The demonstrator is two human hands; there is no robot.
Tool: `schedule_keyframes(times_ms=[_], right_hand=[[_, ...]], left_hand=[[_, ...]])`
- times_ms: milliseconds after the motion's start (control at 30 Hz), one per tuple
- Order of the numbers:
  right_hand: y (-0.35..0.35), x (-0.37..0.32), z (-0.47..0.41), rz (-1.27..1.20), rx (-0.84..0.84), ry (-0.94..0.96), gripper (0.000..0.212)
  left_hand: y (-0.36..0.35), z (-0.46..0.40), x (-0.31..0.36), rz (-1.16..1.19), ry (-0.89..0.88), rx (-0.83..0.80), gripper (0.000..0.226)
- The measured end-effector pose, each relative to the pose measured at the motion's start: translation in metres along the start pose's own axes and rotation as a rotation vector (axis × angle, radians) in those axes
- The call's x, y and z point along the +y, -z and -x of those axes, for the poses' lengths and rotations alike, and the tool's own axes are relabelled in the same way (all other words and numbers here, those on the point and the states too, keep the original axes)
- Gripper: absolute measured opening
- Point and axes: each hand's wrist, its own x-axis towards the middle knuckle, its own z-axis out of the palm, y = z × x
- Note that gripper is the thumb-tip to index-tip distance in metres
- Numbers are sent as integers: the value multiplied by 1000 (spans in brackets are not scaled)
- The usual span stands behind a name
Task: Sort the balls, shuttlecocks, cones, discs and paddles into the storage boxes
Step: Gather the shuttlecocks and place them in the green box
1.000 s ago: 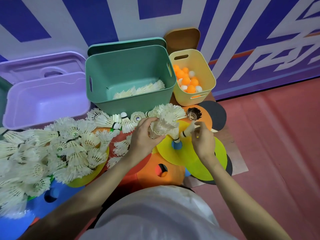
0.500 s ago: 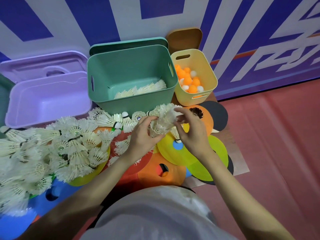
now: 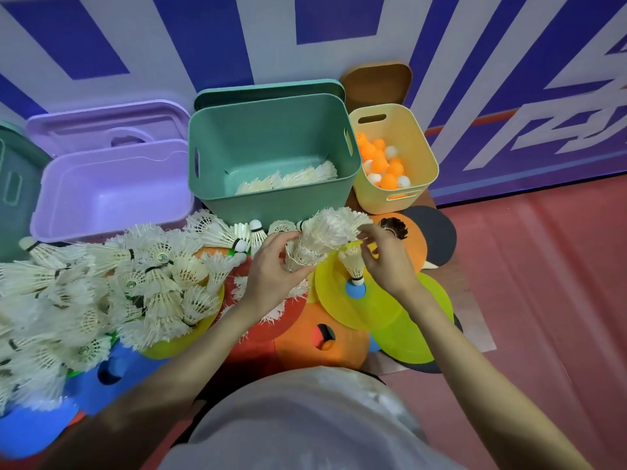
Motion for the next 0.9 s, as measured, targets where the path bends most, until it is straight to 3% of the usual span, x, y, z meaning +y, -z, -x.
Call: schedule_keyframes(times_ms=[133, 300, 400, 633, 733, 900], right_hand=[[-21, 18, -4, 277, -280, -20, 46], [-31, 26, -8, 399, -343, -29, 33], [-16, 13, -10, 310, -240, -14, 14], [50, -66, -10, -166, 391, 129, 9], [59, -90, -16, -249, 420, 212, 8], [51, -110, -27, -259, 223, 286, 7]], left_hand=[[0, 1, 1, -11, 6, 7, 59], [3, 5, 5, 6, 29, 30, 59], [11, 4, 7, -3, 43, 54, 58], [35, -4, 9, -6, 3, 121, 60], [48, -8, 10, -33, -28, 119, 61], [72, -23, 16, -83, -113, 112, 61]])
